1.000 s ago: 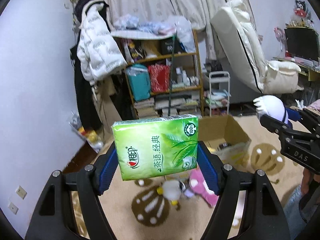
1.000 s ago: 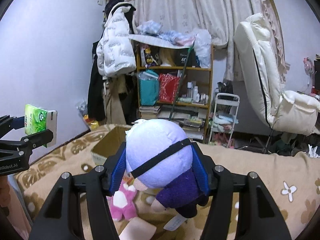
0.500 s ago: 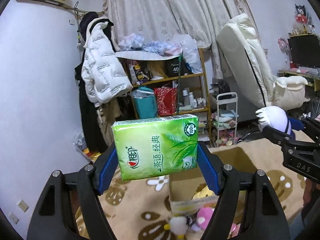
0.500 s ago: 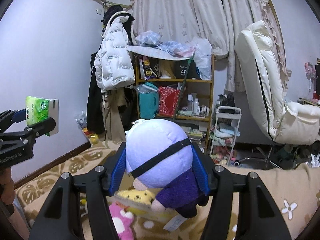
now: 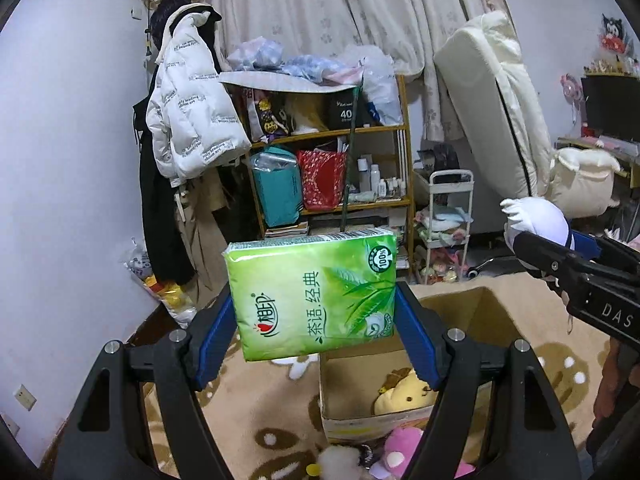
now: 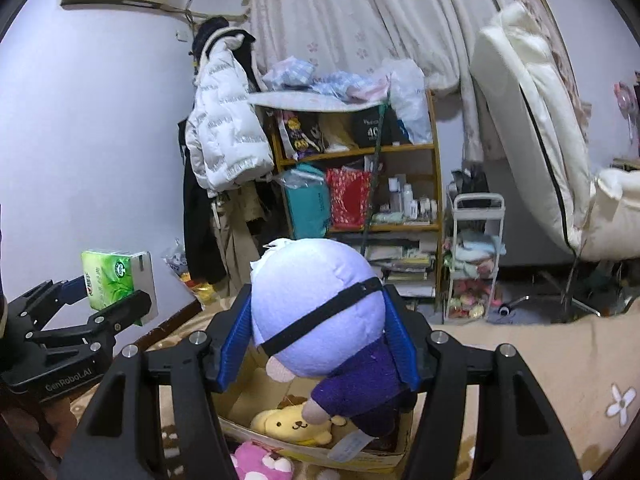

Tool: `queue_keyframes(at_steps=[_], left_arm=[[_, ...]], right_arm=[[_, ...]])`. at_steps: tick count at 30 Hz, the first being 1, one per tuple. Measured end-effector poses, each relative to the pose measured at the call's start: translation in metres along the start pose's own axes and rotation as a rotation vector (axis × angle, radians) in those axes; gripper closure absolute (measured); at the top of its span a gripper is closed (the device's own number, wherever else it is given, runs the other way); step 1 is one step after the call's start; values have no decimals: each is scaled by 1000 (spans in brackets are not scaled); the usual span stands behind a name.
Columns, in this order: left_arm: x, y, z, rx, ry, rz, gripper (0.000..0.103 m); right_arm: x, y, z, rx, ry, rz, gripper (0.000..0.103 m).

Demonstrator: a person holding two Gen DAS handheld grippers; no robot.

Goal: Organize soft objects
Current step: 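Lift green tissue pack and doll over the box and release both inside, then withdraw both tools from the box toward the remaining plushes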

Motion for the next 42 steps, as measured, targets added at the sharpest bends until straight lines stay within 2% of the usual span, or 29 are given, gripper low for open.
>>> queue_keyframes(at_steps=[6, 13, 19, 21, 23, 25, 28, 30, 33, 36, 42], left_arm=[[21, -11, 24, 27, 55, 19, 28], [45, -28, 49, 65, 130, 50, 28], [63, -38, 66, 127, 198, 42, 27], [67, -41, 68, 112, 209, 60, 24], [67, -40, 66, 92, 201, 72, 10], [67, -40, 63, 86, 183, 78, 9], [69, -40, 61, 88, 200, 83, 9], [72, -39, 59, 85, 211, 83, 9], [75, -34, 55, 73, 228, 82, 9], [83, -26, 49, 65, 264, 56, 4], [91, -14, 32, 38, 312, 47, 3]], right_arm=[[28, -15, 27, 3, 74, 39, 37], [52, -19, 43, -8, 113, 38, 37], [66, -22, 60, 3, 177, 44, 35], [70, -23, 61, -6, 185, 53, 35], [74, -25, 62, -6, 195, 54, 35], [77, -26, 63, -7, 208, 58, 34], [81, -28, 64, -5, 225, 66, 33], [81, -30, 64, -5, 227, 76, 23], [79, -31, 57, 0, 208, 72, 16], [77, -30, 50, 7, 206, 58, 10], [79, -28, 32, 10, 222, 45, 9]])
Point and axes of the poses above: each gripper's, at about its wrist camera, not at the fingertips, and z roughly the way its jaws point, y to its left, x to its underside, the point moved 9 cm from there along z, roughly the way its jaws point, and after that the axes turned 3 degrees about y, right-handed, at the moved point
